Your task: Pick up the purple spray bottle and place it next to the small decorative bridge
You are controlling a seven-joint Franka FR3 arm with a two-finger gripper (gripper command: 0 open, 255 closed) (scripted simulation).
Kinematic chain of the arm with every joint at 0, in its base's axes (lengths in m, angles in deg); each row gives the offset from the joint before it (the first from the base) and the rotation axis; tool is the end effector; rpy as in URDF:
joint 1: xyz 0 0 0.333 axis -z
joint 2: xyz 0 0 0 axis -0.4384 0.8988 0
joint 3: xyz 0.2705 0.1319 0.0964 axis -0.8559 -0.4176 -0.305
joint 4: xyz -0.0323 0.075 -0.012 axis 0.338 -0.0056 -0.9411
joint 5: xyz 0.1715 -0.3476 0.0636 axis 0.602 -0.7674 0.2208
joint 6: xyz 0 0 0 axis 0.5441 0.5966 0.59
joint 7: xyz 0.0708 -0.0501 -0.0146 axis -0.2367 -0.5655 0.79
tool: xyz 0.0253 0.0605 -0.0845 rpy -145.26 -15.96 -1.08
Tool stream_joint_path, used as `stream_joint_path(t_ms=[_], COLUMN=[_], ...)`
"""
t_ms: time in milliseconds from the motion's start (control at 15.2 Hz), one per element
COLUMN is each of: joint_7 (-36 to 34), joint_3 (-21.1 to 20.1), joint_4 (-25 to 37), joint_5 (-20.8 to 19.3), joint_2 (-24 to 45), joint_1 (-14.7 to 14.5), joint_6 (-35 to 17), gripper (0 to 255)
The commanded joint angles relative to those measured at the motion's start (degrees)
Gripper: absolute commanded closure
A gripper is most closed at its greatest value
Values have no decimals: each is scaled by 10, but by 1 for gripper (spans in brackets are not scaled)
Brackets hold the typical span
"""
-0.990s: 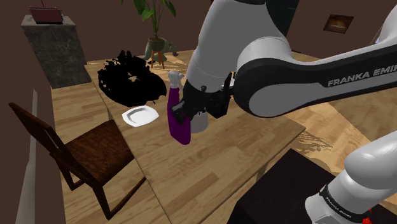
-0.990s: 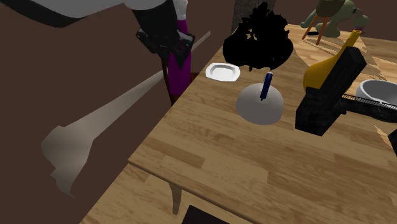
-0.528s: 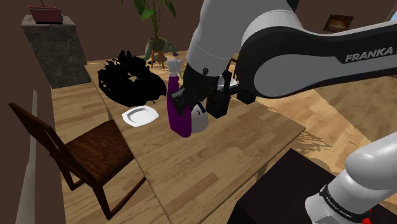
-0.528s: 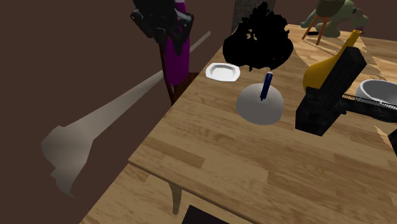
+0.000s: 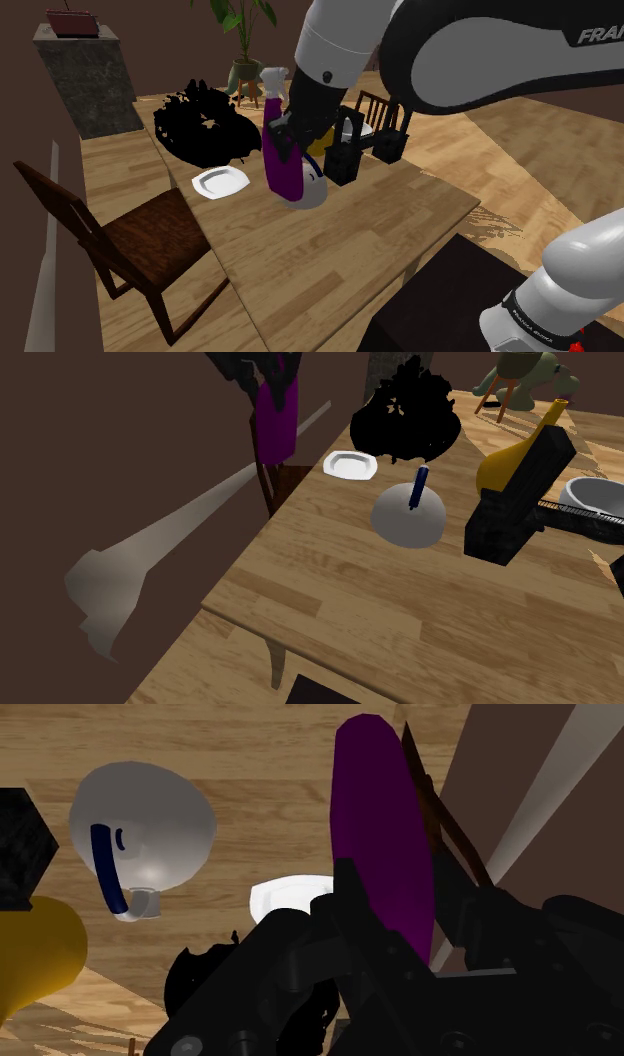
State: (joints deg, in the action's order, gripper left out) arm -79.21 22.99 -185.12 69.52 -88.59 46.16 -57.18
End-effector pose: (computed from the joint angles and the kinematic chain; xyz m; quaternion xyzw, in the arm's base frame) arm 0.3961 0.3759 0.5795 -0.9821 -0.0156 -0.1878 0.0076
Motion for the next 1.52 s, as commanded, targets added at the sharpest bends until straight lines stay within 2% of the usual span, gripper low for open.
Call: stream_joint_path(t_ms=[0, 924, 1122, 1452], joint_7=[2, 3, 71, 162], joint_3=[2, -7, 74, 174], joint_4=[16, 140, 87, 17], joint_5=[0, -21, 34, 80], joint_2=[0, 26, -32, -93], joint_1=[0, 15, -8, -32], joint_6=[17, 123, 111, 101], gripper=[255, 255, 255, 255])
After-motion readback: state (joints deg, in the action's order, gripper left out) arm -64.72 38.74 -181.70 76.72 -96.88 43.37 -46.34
